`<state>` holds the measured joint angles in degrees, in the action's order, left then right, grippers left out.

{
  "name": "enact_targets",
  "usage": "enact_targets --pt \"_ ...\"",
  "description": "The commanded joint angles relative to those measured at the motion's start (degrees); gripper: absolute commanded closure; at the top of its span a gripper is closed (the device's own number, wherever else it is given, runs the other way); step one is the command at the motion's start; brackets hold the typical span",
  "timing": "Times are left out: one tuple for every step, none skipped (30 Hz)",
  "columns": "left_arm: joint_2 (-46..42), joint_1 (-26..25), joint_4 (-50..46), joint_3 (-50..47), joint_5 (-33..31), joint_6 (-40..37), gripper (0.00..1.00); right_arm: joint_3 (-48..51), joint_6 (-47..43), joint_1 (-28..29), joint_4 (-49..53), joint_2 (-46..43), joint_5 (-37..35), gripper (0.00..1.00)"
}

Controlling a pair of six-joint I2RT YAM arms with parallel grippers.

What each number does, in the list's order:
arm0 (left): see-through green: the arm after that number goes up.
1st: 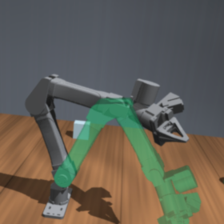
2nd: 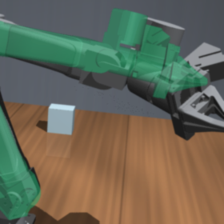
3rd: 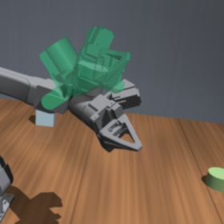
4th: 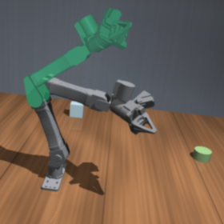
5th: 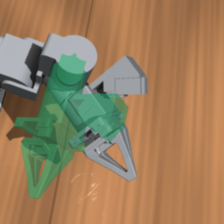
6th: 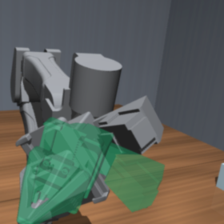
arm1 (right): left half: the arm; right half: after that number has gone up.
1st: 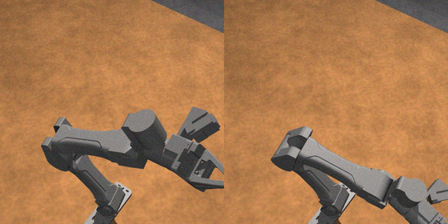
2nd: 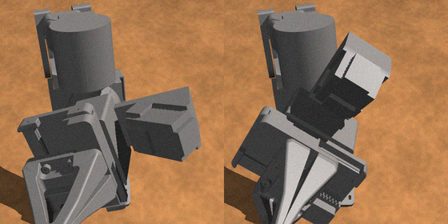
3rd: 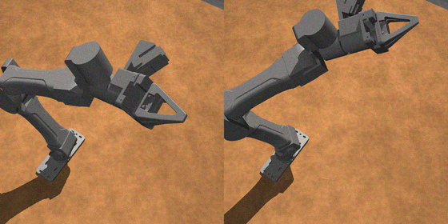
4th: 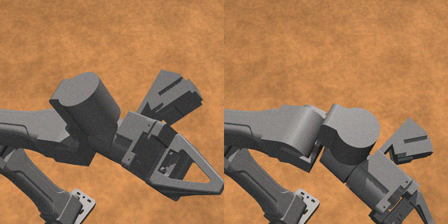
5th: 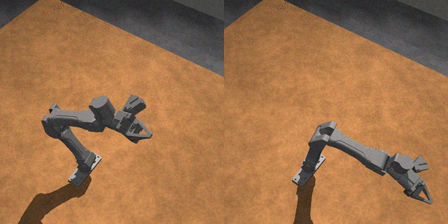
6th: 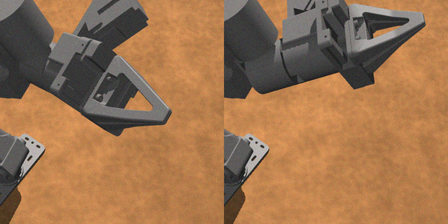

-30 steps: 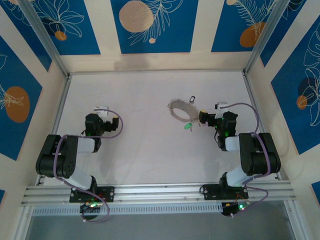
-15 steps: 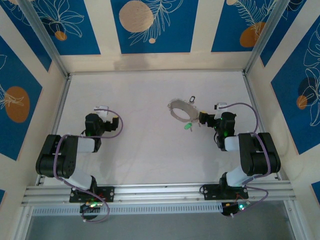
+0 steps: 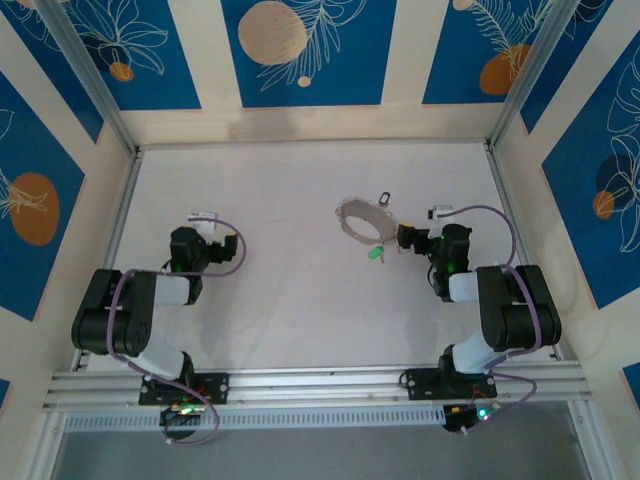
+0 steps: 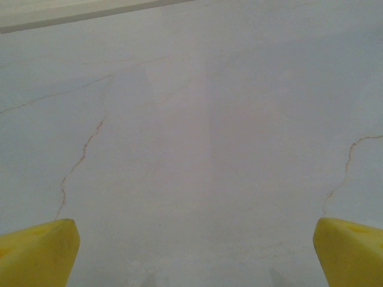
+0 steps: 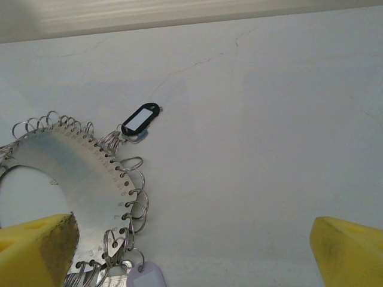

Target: Put the keys on the keyring

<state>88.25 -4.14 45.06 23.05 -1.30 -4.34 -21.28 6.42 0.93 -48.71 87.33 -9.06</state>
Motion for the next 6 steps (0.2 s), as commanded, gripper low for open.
enact_targets --pt "-0.18 0.45 2.45 0.07 0.25 1.35 0.00 -1.22 -0.12 0.39 -0.38 0.08 -1.57 0.01" --pt "-0.19 0.45 2.41 0.07 0.25 1.35 0.00 -1.21 -0.18 0.39 -0.38 0.12 -1.54 0.01" --pt "-0.19 0.45 2.41 0.07 0.25 1.35 0.00 -1.18 -0.11 0.39 -0.42 0.12 -1.57 0.01" --pt "-0.18 0.45 2.41 0.07 0.25 1.35 0.00 -1.20 -0.11 0.39 -0.42 0.12 -1.52 0.01" --pt "-0.19 0.45 2.41 0.07 0.25 1.35 0.00 -1.20 -0.11 0.39 -0.42 0.06 -1.55 0.01" --pt "-0.18 0.45 2.41 0.07 0.25 1.35 0.00 -1.16 -0.16 0.35 -0.49 0.03 -1.54 0.01"
